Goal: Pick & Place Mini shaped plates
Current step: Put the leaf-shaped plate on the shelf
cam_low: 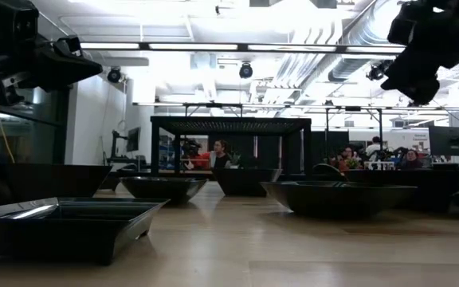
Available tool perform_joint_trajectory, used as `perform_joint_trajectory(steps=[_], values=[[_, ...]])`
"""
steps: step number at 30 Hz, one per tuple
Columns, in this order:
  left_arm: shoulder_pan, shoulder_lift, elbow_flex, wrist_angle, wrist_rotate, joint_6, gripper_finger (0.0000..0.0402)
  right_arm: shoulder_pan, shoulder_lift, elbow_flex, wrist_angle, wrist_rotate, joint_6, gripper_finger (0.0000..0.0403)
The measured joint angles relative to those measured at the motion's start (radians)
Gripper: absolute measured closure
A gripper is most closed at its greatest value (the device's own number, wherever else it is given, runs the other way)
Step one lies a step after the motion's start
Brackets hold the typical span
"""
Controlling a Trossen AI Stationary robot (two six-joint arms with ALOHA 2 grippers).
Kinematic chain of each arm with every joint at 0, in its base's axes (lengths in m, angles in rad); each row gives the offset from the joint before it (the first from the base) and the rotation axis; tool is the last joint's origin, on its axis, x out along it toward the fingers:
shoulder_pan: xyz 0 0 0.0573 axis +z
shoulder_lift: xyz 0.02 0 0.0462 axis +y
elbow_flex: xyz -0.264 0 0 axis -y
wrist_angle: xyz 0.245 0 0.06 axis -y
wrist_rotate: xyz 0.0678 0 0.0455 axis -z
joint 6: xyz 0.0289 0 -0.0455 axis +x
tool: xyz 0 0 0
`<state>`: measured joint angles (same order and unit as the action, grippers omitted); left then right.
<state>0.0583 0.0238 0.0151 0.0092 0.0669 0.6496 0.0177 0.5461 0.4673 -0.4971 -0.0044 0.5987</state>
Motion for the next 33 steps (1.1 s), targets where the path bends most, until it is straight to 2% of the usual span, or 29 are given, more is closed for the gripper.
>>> perform_joint_trajectory(steps=[9, 16, 22, 27, 33], values=[[0.000, 0.000, 0.000, 0.000, 0.000, 0.000, 0.0399, -0.023, 0.203, 0.138, -0.233, -0.017, 0.186, 0.0293], [0.000, 0.000, 0.000, 0.000, 0.000, 0.000, 0.0399, -0.101, 0.329, 0.151, -0.294, -0.224, 0.378, 0.0293], [0.000, 0.000, 0.000, 0.000, 0.000, 0.000, 0.0399, -0.112, 0.415, 0.151, -0.384, -0.258, 0.500, 0.0293], [0.000, 0.000, 0.000, 0.000, 0.000, 0.000, 0.0399, -0.086, 0.483, 0.151, -0.392, -0.251, 0.491, 0.0293], [0.000, 0.000, 0.000, 0.000, 0.000, 0.000, 0.0399, -0.019, 0.566, 0.151, -0.368, -0.214, 0.317, 0.0293]])
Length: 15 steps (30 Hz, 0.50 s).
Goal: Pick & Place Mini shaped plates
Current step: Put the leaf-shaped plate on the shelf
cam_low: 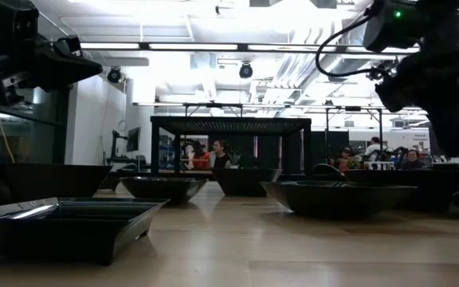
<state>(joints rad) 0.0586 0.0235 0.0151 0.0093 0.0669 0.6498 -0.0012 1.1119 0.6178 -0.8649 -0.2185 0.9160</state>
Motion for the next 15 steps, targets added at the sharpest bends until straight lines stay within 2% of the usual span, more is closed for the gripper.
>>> perform_joint_trajectory(steps=[15], values=[[0.000, 0.000, 0.000, 0.000, 0.000, 0.000, 0.0399, 0.017, 0.088, 0.017, 0.063, 0.056, -0.157, 0.0293]])
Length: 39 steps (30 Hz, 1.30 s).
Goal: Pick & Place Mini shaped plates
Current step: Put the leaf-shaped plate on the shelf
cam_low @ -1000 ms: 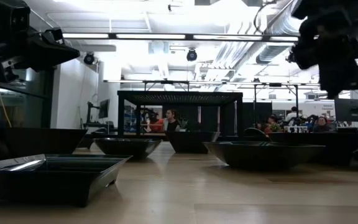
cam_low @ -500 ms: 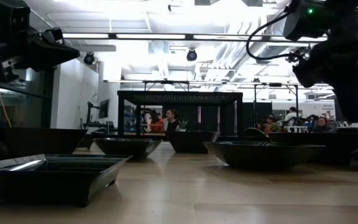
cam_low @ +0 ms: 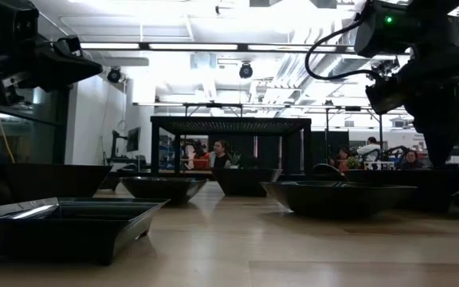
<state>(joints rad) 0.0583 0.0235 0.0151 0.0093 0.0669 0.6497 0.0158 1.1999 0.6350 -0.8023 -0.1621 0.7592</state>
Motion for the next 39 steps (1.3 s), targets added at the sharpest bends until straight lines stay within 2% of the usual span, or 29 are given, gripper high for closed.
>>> perform_joint_trajectory(steps=[19, 27, 39], values=[[0.000, 0.000, 0.000, 0.000, 0.000, 0.000, 0.0399, -0.043, 0.103, -0.011, 0.023, -0.010, -0.183, 0.0293], [0.000, 0.000, 0.000, 0.000, 0.000, 0.000, 0.0399, -0.043, 0.163, -0.011, 0.100, -0.025, -0.184, 0.0293], [0.000, 0.000, 0.000, 0.000, 0.000, 0.000, 0.0399, -0.043, 0.208, -0.011, 0.122, -0.026, -0.132, 0.0300]])
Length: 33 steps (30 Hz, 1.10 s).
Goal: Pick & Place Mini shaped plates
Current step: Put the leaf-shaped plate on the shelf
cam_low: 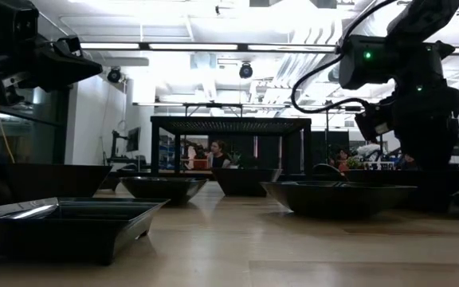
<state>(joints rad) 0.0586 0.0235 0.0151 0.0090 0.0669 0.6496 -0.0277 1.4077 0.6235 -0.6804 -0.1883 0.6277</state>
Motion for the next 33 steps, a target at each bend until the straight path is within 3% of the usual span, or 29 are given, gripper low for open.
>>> perform_joint_trajectory(steps=[9, 19, 33], values=[[0.000, 0.000, 0.000, 0.000, 0.000, 0.000, 0.0399, 0.000, -0.003, 0.000, 0.007, -0.031, 0.000, 0.0394], [0.000, 0.000, 0.000, 0.000, 0.000, 0.000, 0.0399, 0.000, -0.086, 0.015, 0.002, -0.044, 0.056, 0.0400], [0.000, 0.000, 0.000, 0.000, 0.000, 0.000, 0.0399, -0.075, -0.262, 0.168, -0.145, 0.069, 0.098, 0.0400]])
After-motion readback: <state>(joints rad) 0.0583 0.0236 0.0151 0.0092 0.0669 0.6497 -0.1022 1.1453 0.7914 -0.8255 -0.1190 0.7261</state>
